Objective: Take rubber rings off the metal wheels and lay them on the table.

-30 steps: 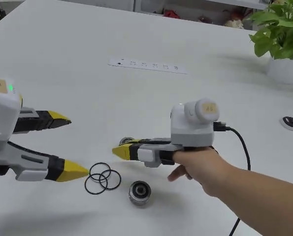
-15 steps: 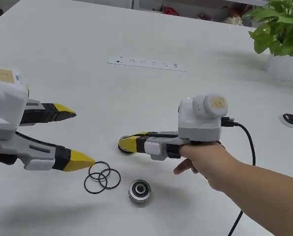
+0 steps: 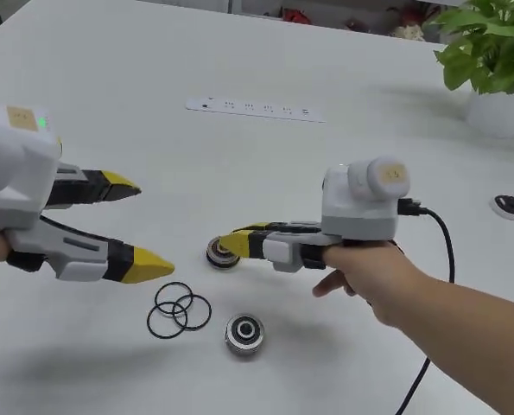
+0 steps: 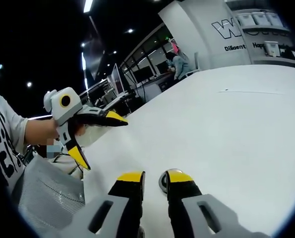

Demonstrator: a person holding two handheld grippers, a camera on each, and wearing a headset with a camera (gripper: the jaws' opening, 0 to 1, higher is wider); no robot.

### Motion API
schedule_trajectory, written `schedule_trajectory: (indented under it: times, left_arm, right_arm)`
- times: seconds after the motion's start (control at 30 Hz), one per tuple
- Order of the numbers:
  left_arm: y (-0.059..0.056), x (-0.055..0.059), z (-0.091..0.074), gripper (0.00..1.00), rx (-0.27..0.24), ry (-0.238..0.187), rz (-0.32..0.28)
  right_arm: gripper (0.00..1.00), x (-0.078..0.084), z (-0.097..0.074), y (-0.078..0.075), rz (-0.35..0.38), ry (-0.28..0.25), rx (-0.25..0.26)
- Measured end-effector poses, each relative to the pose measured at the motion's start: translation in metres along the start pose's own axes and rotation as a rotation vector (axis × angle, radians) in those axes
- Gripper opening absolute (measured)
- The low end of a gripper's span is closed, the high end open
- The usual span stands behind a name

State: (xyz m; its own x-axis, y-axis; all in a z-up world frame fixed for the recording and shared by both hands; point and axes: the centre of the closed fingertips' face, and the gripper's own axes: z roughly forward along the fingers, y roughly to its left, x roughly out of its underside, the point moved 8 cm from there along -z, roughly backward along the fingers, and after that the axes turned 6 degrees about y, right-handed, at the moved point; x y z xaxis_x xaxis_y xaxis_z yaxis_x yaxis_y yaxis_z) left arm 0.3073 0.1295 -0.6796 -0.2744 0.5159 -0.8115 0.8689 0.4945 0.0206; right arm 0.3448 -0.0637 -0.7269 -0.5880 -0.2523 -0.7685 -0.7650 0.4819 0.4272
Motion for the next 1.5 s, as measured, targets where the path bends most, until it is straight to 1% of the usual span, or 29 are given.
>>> schedule_trajectory:
  times: [0.53,0.7,1.1,1.5]
  left_arm:
    - [0.007,-0.005,0.014,0.67,0.005,0.003,0.0]
    - [0.01,-0.005,0.018,0.66,0.002,0.005,-0.005]
    - [0.011,-0.004,0.03,0.64,0.008,0.015,-0.011]
    - [0.013,-0.003,0.044,0.62,0.023,0.024,-0.023]
  right_arm:
    - [0.15,0.002,-0.013,-0.016,-0.019,-0.001,0.046]
    - [0.15,0.005,-0.016,-0.018,-0.031,0.009,0.058]
    - [0.16,0.013,-0.014,-0.023,-0.109,0.047,0.078]
    - [0.18,0.019,-0.009,-0.025,-0.158,0.069,0.073]
